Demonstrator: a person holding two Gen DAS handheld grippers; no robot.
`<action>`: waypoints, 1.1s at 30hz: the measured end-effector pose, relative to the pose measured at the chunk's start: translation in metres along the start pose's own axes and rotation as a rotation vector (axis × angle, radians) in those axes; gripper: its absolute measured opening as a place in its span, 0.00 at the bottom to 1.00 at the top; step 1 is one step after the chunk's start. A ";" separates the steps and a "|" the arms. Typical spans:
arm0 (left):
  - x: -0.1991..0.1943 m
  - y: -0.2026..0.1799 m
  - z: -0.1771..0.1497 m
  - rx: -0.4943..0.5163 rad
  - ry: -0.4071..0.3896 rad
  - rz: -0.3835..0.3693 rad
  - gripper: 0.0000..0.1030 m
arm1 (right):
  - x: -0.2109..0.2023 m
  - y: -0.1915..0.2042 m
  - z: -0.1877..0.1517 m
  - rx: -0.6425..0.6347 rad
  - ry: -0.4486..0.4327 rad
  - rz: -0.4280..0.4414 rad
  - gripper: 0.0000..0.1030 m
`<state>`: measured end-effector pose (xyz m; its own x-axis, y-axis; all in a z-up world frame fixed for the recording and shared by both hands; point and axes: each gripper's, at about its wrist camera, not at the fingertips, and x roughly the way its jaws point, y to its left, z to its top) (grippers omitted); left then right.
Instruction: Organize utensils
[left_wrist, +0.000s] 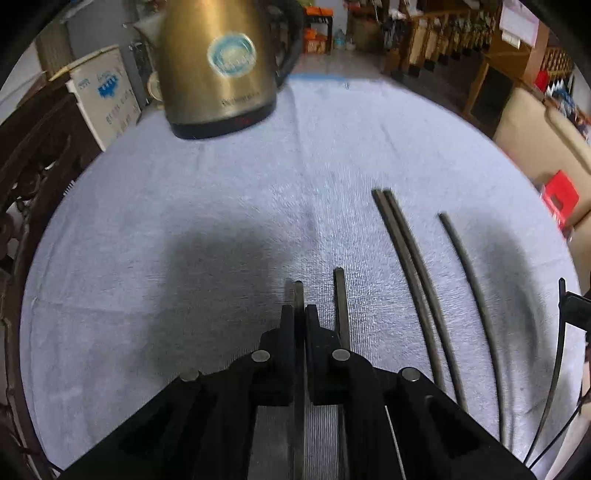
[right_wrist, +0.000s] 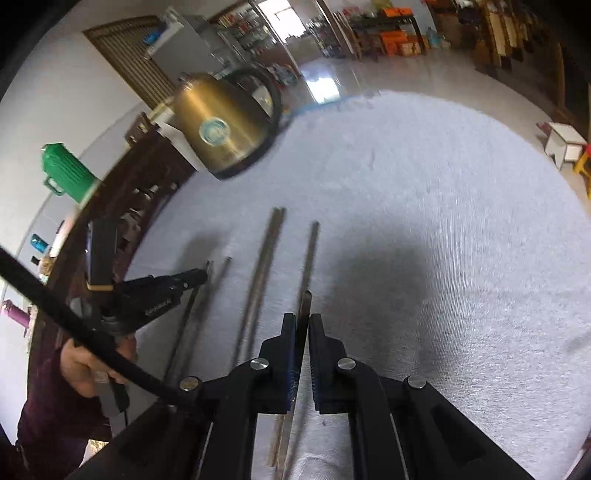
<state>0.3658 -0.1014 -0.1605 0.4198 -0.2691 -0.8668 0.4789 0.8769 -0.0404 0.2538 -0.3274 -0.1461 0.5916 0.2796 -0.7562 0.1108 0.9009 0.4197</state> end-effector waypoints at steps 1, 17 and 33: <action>-0.005 0.001 0.002 -0.012 -0.019 -0.008 0.05 | -0.007 0.003 -0.001 -0.005 -0.015 0.004 0.07; -0.221 0.007 -0.043 -0.099 -0.504 -0.061 0.05 | -0.146 0.080 -0.045 -0.103 -0.415 0.004 0.06; -0.359 -0.018 -0.087 -0.091 -0.833 -0.148 0.05 | -0.252 0.162 -0.075 -0.215 -0.666 0.052 0.06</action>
<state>0.1393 0.0143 0.1077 0.8053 -0.5573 -0.2025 0.5244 0.8288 -0.1953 0.0631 -0.2269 0.0746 0.9627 0.1236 -0.2407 -0.0511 0.9567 0.2867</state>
